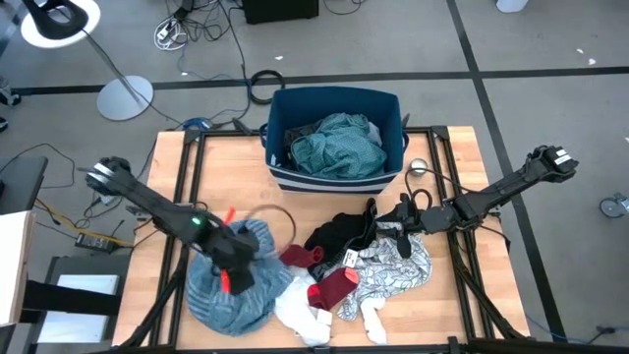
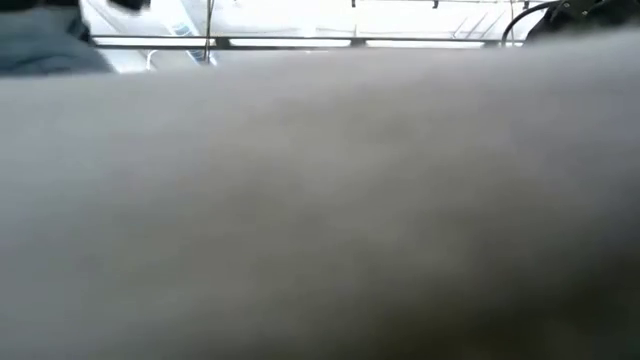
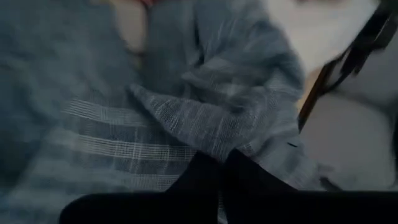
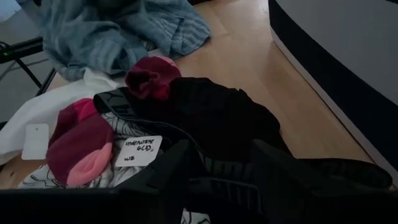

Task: Sort clothes
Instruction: Put the blue shirt into the blue laundry bin

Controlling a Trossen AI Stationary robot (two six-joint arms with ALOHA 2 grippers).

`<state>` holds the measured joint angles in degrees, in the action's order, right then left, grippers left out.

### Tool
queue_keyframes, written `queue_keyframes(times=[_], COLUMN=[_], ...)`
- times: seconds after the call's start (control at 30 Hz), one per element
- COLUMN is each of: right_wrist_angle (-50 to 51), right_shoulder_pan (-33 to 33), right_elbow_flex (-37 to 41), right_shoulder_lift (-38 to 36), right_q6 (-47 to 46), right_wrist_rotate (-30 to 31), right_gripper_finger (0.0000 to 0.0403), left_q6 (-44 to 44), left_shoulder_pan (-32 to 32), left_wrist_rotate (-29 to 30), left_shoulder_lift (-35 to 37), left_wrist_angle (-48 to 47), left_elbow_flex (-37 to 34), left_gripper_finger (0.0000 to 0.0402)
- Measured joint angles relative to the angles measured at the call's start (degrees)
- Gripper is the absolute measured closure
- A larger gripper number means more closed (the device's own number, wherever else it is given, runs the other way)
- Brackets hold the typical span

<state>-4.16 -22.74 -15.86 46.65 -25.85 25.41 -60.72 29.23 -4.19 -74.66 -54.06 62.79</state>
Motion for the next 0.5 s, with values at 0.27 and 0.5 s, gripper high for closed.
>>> queue_keyframes(times=[0.27, 0.5], right_wrist_angle=[0.04, 0.06], right_shoulder_pan=[0.00, 0.00], right_elbow_flex=[0.00, 0.00], right_shoulder_lift=[0.00, 0.00], right_q6=[0.00, 0.03], right_wrist_rotate=[0.00, 0.11], right_gripper_finger=[0.0231, 0.0231], left_q6=[0.40, 17.87], left_shoulder_pan=[0.00, -4.18], left_wrist_rotate=[24.77, 40.90], left_shoulder_lift=[8.09, 7.37], left_wrist_angle=[-21.36, -21.86], left_elbow_flex=[18.34, 33.35], left_gripper_finger=[0.0400, 0.0401])
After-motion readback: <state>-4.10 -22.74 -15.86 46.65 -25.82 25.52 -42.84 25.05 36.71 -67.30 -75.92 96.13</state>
